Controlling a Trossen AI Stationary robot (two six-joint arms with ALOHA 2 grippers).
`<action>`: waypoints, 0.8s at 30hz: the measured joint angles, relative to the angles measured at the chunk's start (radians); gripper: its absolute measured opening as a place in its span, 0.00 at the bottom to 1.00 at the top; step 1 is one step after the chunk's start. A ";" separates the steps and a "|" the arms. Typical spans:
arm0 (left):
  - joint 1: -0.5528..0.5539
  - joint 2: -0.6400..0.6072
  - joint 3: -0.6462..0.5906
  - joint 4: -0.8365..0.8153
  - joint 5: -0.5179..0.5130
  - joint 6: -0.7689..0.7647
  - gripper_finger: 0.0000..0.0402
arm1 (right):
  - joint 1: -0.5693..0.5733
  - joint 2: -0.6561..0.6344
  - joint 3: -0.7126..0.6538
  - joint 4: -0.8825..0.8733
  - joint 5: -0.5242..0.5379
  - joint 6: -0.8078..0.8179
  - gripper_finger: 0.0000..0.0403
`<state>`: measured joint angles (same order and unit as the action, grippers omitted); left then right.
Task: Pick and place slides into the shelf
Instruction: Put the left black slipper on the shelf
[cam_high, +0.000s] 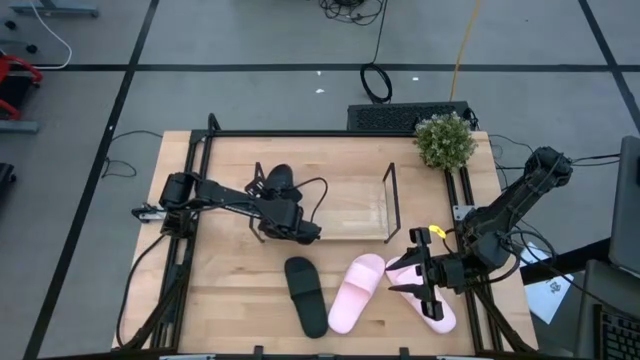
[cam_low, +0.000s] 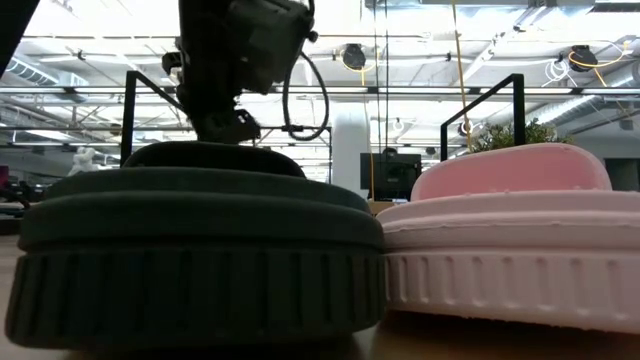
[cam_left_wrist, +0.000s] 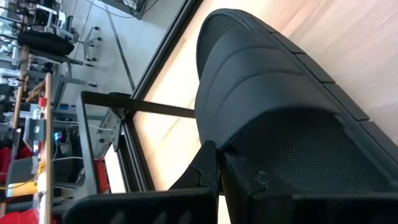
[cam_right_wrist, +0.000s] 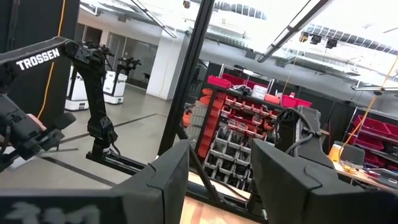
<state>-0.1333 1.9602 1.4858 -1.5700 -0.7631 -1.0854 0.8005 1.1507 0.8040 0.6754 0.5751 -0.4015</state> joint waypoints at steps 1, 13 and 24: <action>0.000 0.000 -0.012 0.000 0.000 -0.002 0.00 | 0.000 0.000 0.000 0.000 0.000 0.000 0.41; 0.000 0.000 -0.057 0.002 0.031 -0.029 0.00 | 0.000 0.000 0.000 0.000 -0.001 -0.002 0.41; 0.000 0.000 -0.057 0.082 0.047 0.010 0.07 | 0.000 0.000 0.000 0.001 -0.003 0.020 0.41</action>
<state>-0.1329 1.9598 1.4292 -1.4880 -0.7159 -1.0757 0.8005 1.1507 0.8040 0.6761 0.5720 -0.3817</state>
